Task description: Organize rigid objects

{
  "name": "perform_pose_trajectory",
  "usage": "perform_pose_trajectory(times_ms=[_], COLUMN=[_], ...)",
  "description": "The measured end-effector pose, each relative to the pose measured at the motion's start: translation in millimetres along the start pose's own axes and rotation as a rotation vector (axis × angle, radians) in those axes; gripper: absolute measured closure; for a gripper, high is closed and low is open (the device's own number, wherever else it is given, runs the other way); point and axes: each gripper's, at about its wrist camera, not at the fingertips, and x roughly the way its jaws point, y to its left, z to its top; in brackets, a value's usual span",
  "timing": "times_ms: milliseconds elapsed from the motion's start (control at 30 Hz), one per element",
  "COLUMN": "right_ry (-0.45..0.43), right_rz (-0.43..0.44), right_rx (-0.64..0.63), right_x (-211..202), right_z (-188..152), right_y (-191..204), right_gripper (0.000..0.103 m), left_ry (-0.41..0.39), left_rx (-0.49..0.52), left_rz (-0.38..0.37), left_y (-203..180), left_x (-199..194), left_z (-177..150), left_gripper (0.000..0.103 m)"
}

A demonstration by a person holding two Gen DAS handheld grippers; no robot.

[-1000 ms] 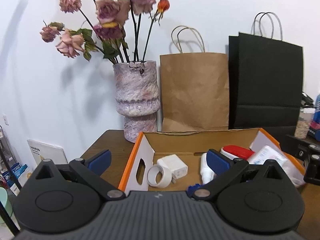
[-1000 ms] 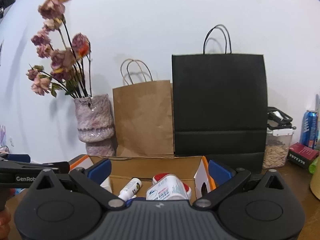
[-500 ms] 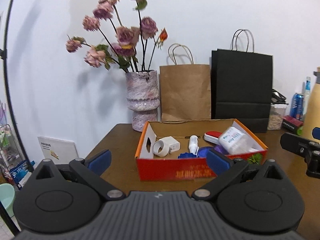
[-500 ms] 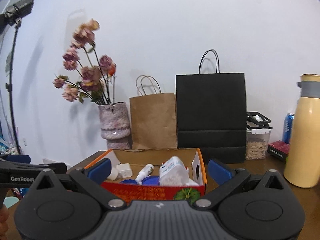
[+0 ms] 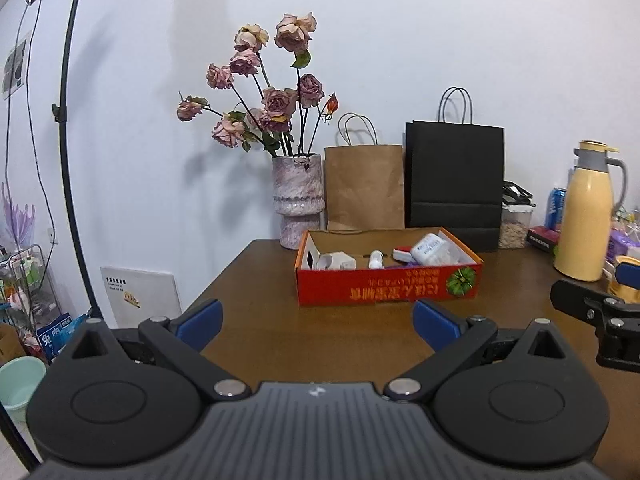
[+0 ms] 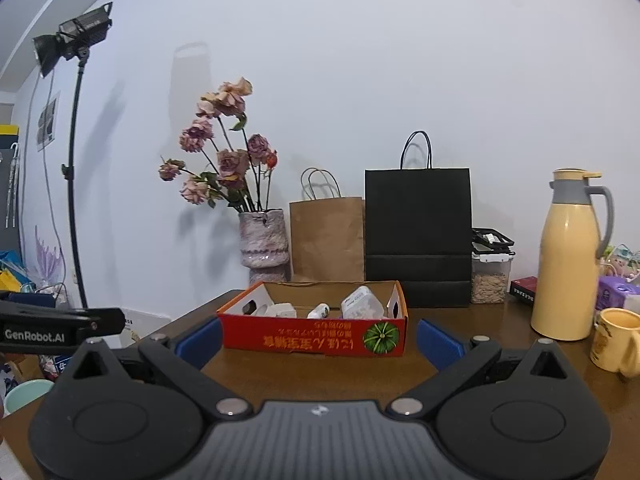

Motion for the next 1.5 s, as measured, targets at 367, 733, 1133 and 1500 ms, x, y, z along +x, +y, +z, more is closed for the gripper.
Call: perform_pose_trajectory(times_ms=[367, 733, 1133, 1500], right_ry=[-0.022, -0.032, -0.029, -0.029], right_rz=[0.002, 0.004, 0.006, 0.005], right_rx=[-0.021, -0.033, -0.032, -0.033], right_x=[-64.3, -76.4, -74.7, -74.4], right_z=[-14.7, -14.4, -14.7, -14.9], right_y=[23.1, 31.5, 32.5, 32.9], right_gripper=[0.0, 0.0, 0.0, 0.0], left_ry=[-0.026, -0.038, -0.032, -0.034], left_rx=[-0.009, -0.015, -0.016, -0.013], left_rz=[-0.012, -0.015, -0.009, -0.009], left_y=[5.8, 9.6, 11.5, 11.6], left_x=[-57.9, -67.8, -66.8, -65.2], left_z=[-22.4, -23.5, -25.6, -26.3], left_gripper=[0.0, 0.0, 0.0, 0.0])
